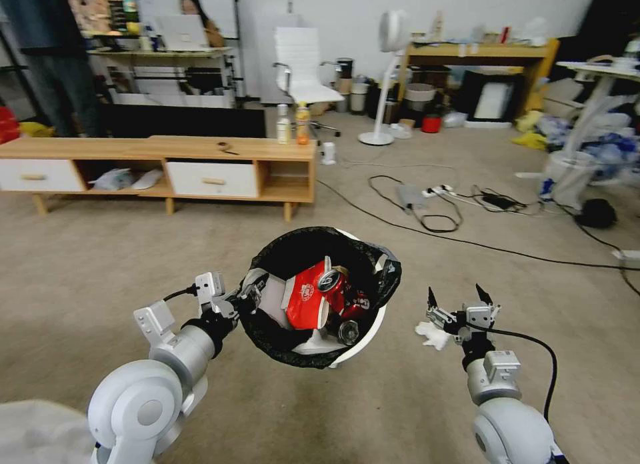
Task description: Pick up the trash bin and place the garbage on the floor into it.
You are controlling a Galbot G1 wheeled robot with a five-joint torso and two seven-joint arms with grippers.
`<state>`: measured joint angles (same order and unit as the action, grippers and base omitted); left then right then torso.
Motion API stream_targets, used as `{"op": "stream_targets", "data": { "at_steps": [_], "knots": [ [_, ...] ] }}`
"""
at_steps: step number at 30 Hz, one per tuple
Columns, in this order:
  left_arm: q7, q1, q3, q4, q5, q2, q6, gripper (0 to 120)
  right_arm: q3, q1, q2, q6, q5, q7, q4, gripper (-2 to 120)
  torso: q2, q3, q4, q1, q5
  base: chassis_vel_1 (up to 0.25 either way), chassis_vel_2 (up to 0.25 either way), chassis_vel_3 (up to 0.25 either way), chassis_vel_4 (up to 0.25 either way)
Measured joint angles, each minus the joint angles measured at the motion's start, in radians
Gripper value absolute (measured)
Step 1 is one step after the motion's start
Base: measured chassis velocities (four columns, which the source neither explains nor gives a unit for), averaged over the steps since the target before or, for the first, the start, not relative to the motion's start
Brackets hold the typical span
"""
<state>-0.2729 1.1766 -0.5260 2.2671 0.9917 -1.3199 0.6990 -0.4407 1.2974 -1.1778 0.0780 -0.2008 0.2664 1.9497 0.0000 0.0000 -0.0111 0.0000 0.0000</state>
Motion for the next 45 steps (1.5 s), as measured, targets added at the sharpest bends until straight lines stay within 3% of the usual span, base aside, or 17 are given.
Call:
{"op": "stream_targets", "data": {
  "at_steps": [3,8,35,45],
  "knots": [
    [-0.002,-0.001,0.002,-0.004,0.000,-0.003,0.000,7,-0.001,0.000,-0.001,-0.001,0.000,0.004,-0.001,100,0.000,0.000,0.0009,0.000,0.0000,0.000,0.000,0.000,0.000],
    [-0.002,-0.003,0.003,-0.005,0.000,-0.004,0.000,7,-0.001,0.003,0.000,-0.003,-0.001,0.004,-0.001,100,0.000,0.000,0.0000,0.000,0.0000,0.000,0.000,0.000,0.000],
    [-0.004,0.007,0.001,0.002,0.002,-0.003,-0.003,7,0.001,0.008,-0.004,0.008,0.006,0.006,0.008,100,0.000,0.000,0.0001,0.000,0.0000,0.000,0.000,0.000,0.000],
    [-0.005,0.009,0.004,0.004,0.002,-0.005,-0.003,7,-0.002,0.011,0.003,0.005,0.005,0.008,0.007,100,0.000,0.000,0.0001,0.000,-0.0004,-0.112,0.125,0.135,-0.122]
  ]
}}
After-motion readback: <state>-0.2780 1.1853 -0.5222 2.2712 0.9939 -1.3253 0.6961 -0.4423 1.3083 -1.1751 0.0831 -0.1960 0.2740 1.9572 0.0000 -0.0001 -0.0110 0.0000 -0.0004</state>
